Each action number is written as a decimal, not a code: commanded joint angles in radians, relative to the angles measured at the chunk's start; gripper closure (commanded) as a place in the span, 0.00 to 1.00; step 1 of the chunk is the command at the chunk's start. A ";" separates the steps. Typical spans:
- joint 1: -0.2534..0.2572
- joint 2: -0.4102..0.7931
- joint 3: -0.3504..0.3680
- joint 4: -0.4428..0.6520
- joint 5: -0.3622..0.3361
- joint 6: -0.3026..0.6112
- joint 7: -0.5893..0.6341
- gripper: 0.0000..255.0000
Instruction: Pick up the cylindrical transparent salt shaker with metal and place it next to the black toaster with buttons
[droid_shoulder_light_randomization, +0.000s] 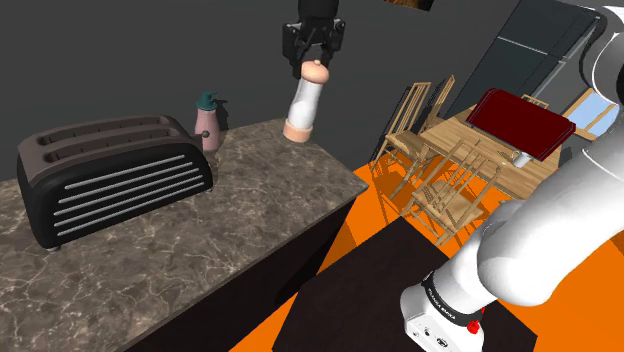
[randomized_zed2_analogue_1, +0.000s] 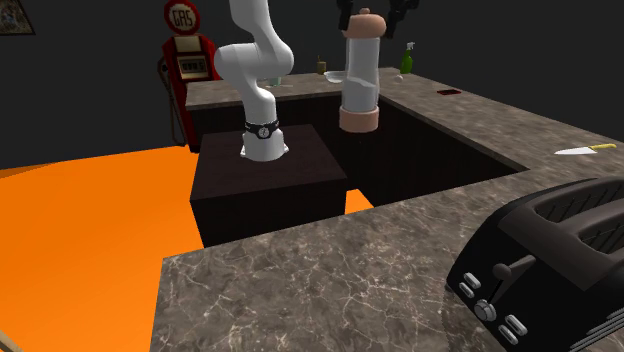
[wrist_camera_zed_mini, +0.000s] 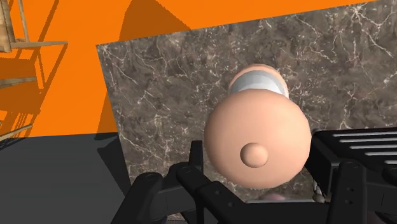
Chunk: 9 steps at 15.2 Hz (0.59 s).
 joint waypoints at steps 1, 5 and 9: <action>0.023 0.049 0.026 0.052 -0.006 -0.012 0.050 1.00; 0.077 0.155 0.070 0.186 -0.028 -0.058 0.140 1.00; 0.145 0.286 0.105 0.361 -0.064 -0.121 0.224 1.00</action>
